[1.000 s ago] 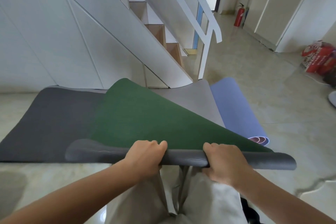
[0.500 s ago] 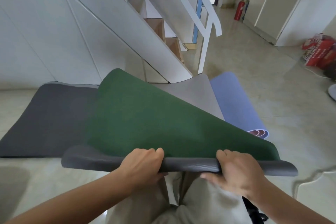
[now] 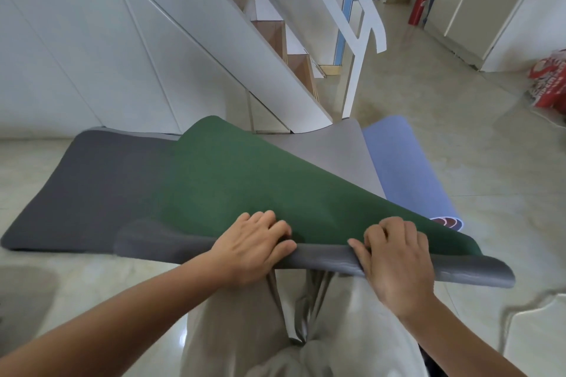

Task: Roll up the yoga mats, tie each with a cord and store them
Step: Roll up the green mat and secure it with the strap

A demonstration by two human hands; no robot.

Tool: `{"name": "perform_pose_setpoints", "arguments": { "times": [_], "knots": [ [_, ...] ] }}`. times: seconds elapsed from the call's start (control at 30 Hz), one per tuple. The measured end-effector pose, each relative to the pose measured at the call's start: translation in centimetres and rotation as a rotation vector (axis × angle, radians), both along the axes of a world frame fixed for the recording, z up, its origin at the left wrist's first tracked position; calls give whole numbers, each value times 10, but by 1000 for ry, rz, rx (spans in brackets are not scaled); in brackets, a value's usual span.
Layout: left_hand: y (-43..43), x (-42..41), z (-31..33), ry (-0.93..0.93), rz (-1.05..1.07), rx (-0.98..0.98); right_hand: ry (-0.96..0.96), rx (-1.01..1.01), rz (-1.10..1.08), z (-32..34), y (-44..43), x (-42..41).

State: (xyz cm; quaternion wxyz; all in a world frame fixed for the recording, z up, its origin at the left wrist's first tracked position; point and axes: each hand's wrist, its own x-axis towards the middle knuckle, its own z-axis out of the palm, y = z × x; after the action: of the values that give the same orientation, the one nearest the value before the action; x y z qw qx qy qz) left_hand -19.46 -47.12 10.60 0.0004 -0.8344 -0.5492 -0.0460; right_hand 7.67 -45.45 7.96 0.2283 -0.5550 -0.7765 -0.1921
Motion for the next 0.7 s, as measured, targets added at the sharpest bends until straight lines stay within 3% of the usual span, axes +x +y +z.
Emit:
{"name": "perform_pose_setpoints", "arguments": {
  "times": [0.07,0.17,0.27,0.53,0.7],
  "knots": [
    [8,-1,2,-75,3,-59,-29,76,73,-3,4,2],
    [18,-3,1,-45,-30,-28,12,165,245,-7,2,9],
    [22,-5,-5,-23,-31,96,23,173,348,-7,-8,17],
    [0,-11,-2,-5,-146,505,13,140,225,-5,9,15],
    [-14,-20,-9,-20,-64,521,-34,5,104,16,36,-1]
  ]
}}
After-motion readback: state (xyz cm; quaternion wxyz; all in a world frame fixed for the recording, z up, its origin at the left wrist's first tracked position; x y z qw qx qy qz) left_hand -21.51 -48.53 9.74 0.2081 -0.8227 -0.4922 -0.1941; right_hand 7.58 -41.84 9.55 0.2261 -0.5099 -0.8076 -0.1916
